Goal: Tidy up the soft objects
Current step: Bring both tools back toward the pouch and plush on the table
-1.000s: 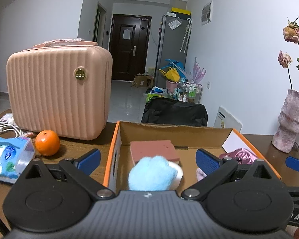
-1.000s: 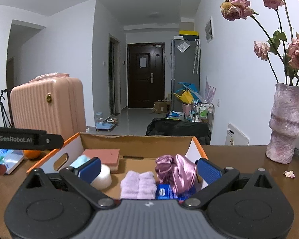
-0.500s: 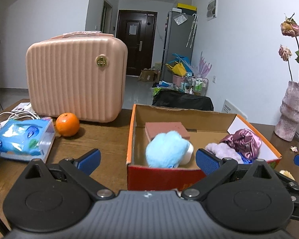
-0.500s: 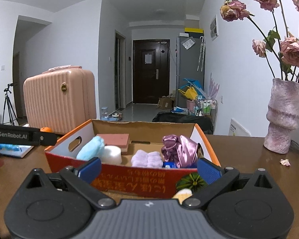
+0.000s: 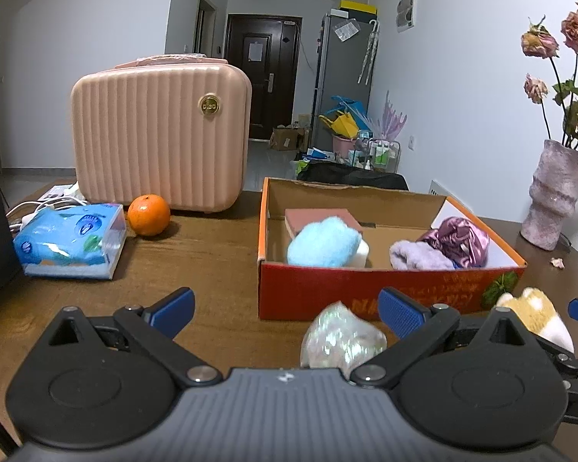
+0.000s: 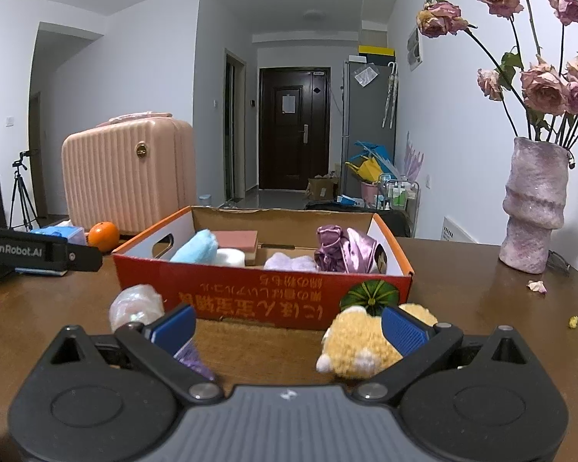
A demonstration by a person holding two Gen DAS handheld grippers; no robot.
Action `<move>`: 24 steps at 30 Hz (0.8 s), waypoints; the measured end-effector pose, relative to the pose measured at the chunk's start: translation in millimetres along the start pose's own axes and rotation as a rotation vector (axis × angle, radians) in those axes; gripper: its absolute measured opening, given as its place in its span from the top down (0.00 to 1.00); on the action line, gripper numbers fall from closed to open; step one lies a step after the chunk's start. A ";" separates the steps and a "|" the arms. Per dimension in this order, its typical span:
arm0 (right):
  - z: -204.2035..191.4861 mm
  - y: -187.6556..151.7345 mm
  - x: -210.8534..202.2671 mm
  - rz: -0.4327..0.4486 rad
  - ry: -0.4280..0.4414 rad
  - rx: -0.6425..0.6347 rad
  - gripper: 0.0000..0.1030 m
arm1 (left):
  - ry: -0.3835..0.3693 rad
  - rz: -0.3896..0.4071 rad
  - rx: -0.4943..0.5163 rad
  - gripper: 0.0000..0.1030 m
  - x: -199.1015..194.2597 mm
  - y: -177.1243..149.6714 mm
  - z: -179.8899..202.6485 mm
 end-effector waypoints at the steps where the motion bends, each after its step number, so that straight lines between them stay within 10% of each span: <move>1: -1.2 -0.8 -3.8 0.000 0.001 0.000 0.00 | 0.001 -0.002 0.002 0.00 -2.7 -1.2 -0.3; 24: -23.4 -15.3 -54.8 -0.005 0.023 0.012 0.00 | -0.016 -0.029 0.019 0.00 -78.5 -32.2 -21.6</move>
Point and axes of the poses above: each gripper's, at about its wrist camera, not at the fingertips, and x roughly the way its jaws point, z to its right, y to its top, the point moved 8 cm from there along x, roughly the way its jaws point, and after that the axes turned 12 degrees about z, right-handed, at the moved point
